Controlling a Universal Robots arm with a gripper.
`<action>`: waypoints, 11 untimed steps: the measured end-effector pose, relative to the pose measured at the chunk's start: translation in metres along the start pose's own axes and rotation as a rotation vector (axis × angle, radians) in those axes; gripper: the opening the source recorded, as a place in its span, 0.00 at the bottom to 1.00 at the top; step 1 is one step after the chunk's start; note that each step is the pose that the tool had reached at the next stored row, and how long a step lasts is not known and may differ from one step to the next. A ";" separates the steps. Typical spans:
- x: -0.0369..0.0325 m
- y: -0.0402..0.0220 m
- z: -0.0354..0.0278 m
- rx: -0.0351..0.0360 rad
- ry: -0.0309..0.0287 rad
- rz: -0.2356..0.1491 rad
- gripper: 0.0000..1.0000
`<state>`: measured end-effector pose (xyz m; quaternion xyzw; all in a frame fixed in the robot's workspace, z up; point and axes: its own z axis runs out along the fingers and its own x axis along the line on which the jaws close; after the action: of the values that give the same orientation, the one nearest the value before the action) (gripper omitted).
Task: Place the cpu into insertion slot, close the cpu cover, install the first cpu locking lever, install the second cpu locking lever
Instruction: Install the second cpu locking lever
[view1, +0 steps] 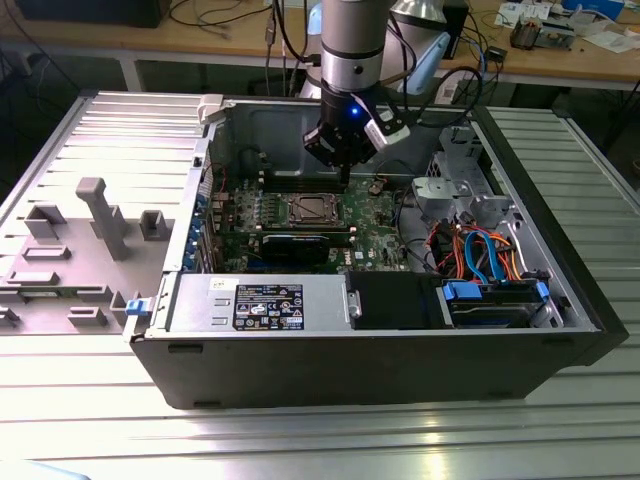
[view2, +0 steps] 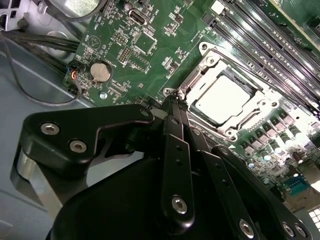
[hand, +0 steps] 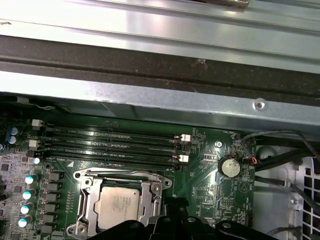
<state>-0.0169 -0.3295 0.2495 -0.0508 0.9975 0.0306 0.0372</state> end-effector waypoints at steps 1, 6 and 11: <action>0.0000 0.0000 0.0000 -0.0002 0.0001 0.000 0.11; 0.0001 0.0000 0.0008 0.0067 0.0452 0.020 0.11; 0.0001 -0.0001 0.0021 0.0133 0.0602 0.064 0.11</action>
<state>-0.0168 -0.3295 0.2474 -0.0195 0.9995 0.0236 0.0065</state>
